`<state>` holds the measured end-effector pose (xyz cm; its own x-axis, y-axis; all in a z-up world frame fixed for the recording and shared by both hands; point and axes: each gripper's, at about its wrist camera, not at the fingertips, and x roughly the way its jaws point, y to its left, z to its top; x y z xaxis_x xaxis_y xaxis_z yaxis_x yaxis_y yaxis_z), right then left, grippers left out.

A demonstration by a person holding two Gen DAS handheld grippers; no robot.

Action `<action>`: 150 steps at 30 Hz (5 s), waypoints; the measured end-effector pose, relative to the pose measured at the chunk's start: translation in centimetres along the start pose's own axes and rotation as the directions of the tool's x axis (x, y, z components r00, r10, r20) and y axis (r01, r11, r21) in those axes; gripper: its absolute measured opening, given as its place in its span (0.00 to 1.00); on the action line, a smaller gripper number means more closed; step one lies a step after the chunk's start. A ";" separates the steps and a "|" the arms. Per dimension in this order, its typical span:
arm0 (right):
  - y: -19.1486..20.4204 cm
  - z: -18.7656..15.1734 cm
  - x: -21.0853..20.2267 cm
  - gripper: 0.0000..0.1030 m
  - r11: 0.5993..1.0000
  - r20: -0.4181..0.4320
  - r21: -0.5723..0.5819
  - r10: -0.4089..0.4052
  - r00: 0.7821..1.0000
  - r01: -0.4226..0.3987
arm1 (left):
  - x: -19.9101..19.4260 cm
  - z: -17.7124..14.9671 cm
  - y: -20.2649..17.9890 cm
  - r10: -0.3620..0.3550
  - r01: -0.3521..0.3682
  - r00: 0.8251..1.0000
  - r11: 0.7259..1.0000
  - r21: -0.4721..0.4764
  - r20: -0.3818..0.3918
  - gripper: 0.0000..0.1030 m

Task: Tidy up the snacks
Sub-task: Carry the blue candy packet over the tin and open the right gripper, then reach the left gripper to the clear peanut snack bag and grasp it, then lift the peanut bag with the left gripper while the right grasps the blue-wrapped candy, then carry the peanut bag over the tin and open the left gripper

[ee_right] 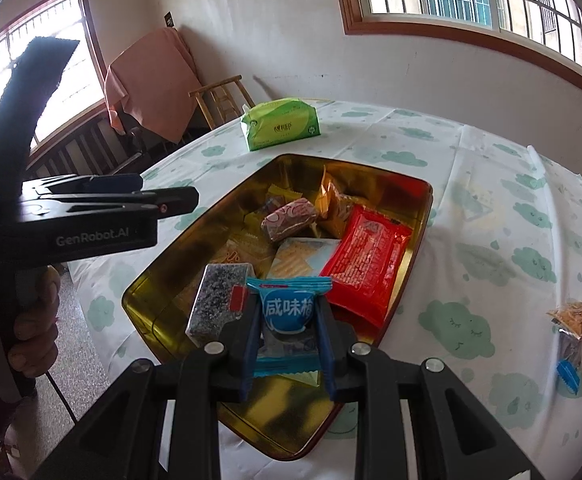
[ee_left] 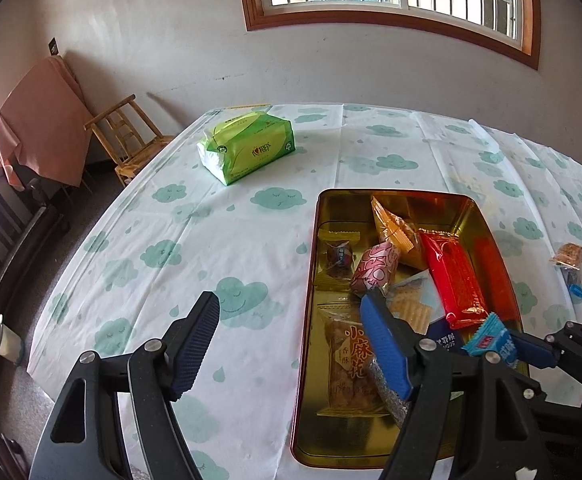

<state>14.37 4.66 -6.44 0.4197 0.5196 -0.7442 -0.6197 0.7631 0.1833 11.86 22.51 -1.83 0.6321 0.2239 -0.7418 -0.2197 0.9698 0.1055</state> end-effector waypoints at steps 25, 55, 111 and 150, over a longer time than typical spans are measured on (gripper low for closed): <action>0.2 0.2 1.4 0.33 1.000 -0.008 0.011 0.001 1.000 -0.001 | 0.6 -0.6 0.7 0.005 -0.005 1.000 1.000 0.002 -0.013 0.72; -24.7 -14.6 -15.5 0.39 0.723 -0.086 0.382 -0.592 0.802 0.575 | -4.8 1.9 -13.6 -0.256 0.250 0.966 0.885 0.393 -0.038 0.74; -22.4 -5.7 -5.2 0.56 0.866 -0.033 0.447 -0.235 0.971 0.225 | -0.9 5.1 -22.2 -0.354 0.386 0.915 0.907 0.167 -0.191 0.31; -24.5 -10.0 -9.9 0.26 0.780 -0.082 0.422 -0.475 0.876 0.462 | -2.0 1.8 -2.8 -0.152 0.148 0.981 0.988 -0.045 -0.118 0.31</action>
<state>18.73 -23.00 -10.02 0.6076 0.0610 -0.7919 -0.0091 0.9975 0.0699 12.52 19.51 0.55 0.5664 0.0609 -0.8219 -0.1571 0.9870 -0.0352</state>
